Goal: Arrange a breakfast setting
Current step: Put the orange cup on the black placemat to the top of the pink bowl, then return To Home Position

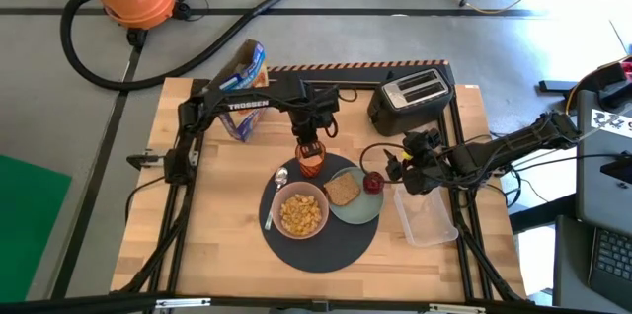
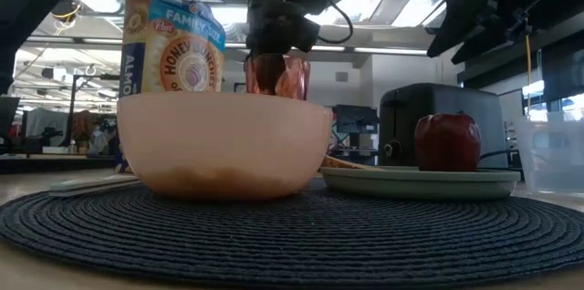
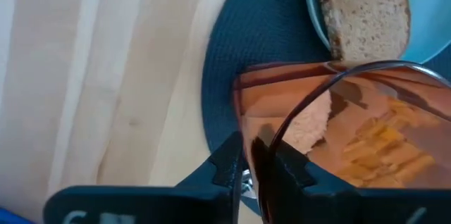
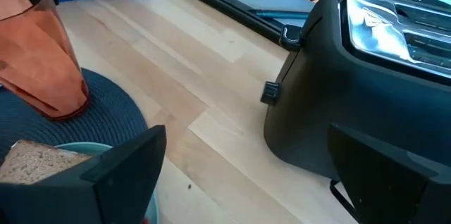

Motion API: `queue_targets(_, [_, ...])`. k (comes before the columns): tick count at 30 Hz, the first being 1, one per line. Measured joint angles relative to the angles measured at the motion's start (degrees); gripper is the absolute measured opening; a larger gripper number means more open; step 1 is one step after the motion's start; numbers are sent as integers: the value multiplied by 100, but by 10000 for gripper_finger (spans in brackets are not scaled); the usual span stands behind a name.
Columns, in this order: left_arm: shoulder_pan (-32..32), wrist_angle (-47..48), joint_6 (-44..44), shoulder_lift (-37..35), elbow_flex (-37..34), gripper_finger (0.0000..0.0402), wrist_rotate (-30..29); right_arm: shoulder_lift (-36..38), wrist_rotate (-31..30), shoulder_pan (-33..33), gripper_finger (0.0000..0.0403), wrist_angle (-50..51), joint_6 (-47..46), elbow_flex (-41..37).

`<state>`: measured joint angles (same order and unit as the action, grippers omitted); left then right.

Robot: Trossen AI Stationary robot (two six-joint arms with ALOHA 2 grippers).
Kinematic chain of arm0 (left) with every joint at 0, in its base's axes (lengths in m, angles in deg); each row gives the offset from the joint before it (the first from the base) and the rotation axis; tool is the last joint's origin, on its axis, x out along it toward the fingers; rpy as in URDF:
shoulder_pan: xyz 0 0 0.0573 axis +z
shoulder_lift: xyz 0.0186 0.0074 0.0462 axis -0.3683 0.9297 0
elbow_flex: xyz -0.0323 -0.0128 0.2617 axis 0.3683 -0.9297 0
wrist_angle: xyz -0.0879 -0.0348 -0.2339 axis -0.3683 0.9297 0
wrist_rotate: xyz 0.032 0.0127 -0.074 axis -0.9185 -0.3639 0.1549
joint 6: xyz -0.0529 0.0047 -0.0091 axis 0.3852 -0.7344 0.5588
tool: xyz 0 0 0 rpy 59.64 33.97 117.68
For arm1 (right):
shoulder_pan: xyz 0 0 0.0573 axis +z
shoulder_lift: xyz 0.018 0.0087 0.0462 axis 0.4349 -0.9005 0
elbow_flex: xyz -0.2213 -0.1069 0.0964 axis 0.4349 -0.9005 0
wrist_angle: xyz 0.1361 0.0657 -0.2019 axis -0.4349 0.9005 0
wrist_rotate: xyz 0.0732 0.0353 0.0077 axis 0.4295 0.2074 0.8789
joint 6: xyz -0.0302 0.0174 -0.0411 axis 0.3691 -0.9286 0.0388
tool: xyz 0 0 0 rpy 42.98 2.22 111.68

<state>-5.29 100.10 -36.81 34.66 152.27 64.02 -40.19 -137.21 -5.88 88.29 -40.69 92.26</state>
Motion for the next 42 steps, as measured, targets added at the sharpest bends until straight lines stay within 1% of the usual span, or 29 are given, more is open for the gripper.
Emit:
queue_targets(7, [9, -32, -3, -77, -9, 74, -45, 0, 0, 0, 379, -40, 1, 0])
queue_targets(12, [-61, -86, -4, -363, -9, 98, -95, -6, -26, 0, 379, -91, 4, 0])
queue_targets(14, [-100, -131, -4, -466, -9, 105, -215, -9, -57, 0, 379, -167, 24, -6])
queue_targets(17, [-142, -72, -7, -737, -11, 114, -512, -9, -65, 0, 379, -560, 218, -124])
queue_targets(20, [-233, -81, -186, -1147, -11, 122, -785, -11, -46, 0, 379, -1246, 673, -303])
queue_targets(23, [-470, -277, -338, -1573, -11, 128, -1073, -11, 236, 0, 379, -2129, 1390, -503])
queue_targets(25, [-714, -639, -363, -1901, -154, 129, -1235, -12, 507, 5, 379, -2823, 1871, -606])
queue_targets(27, [-1045, -1269, -448, -2286, -500, 129, -1423, -9, 799, 105, 379, -3513, 2371, -707])
queue_targets(30, [-1616, -2422, -572, -2884, -1343, 128, -1593, -4, 1105, 408, 379, -4395, 3093, -776])
queue_targets(34, [-2368, -4140, -679, -3623, -2816, 127, -1877, 0, 1222, 1036, 379, -5326, 4007, -778])
queue_targets(37, [-2891, -5749, -638, -4114, -3981, 126, -2112, 3, 1538, 1484, 379, -5784, 4525, -780])
queue_targets(39, [-3208, -6863, -719, -4348, -4723, 126, -2296, -7, 1474, 1659, 379, -5932, 4650, -780])
queue_targets(42, [-3558, -8314, -933, -4508, -5730, 126, -2572, -14, 1072, 1723, 379, -6016, 4540, -783])
